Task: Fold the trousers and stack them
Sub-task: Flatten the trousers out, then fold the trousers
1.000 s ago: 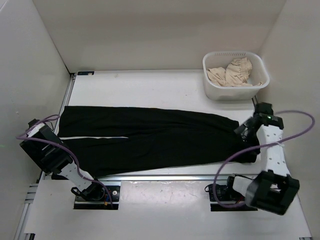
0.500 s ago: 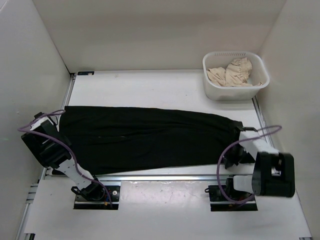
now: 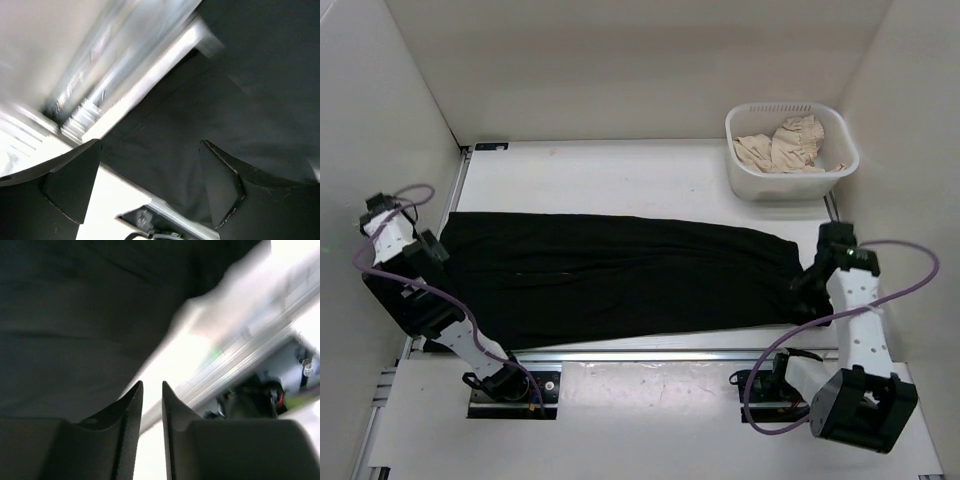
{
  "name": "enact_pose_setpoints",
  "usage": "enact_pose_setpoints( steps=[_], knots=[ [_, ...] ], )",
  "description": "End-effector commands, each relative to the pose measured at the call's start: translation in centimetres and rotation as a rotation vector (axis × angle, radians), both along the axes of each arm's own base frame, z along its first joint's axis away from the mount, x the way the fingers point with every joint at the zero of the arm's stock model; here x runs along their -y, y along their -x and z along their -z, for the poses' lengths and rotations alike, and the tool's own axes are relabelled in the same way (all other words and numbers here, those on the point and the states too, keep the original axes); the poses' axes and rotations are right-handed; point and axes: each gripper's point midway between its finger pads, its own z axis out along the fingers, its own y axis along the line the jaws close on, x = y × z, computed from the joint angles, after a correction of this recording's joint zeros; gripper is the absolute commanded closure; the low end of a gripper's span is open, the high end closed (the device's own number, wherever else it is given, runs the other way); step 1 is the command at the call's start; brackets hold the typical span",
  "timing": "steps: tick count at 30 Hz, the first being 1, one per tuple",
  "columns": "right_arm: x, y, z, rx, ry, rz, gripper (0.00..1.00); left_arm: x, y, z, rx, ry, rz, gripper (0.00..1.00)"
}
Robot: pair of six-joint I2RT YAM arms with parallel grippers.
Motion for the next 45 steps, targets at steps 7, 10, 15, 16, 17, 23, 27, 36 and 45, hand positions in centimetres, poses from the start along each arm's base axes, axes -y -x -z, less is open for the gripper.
enact_pose_setpoints(
  steps=[7,10,15,16,17,23,27,36,45],
  knots=[
    [1.8,-13.4,-7.7,0.216,0.028,-0.143,0.44,4.2,-10.3,-4.4,0.097,-0.054,0.251,0.07],
    [2.1,-16.9,-5.5,0.179,0.003,-0.138,0.41,3.6,-13.8,-3.0,0.079,-0.124,0.288,0.07],
    [2.6,-22.5,-1.5,0.164,-0.040,-0.054,0.38,1.9,-15.4,1.0,-0.027,-0.160,0.281,0.09],
    [2.4,-23.4,-0.8,0.167,-0.040,-0.063,0.38,2.6,-14.7,1.9,-0.057,-0.143,0.293,0.09],
    [2.8,-24.5,0.4,0.140,-0.032,-0.040,0.38,2.8,-14.1,2.8,-0.082,-0.129,0.295,0.10],
    [3.8,-26.5,5.9,0.031,0.002,0.026,0.29,2.8,-17.6,-0.1,0.059,-0.126,0.304,0.07],
    [3.6,-25.1,9.1,-0.064,-0.011,0.026,0.41,2.2,-22.6,-5.1,0.253,-0.155,0.319,0.03],
    [6.0,-23.7,9.1,-0.091,0.043,0.020,1.00,2.0,-27.2,1.4,0.239,-0.084,0.346,0.00],
    [7.9,-26.5,2.4,0.024,0.139,-0.074,1.00,2.1,-26.7,7.7,0.148,-0.038,0.343,0.00]
  ],
)
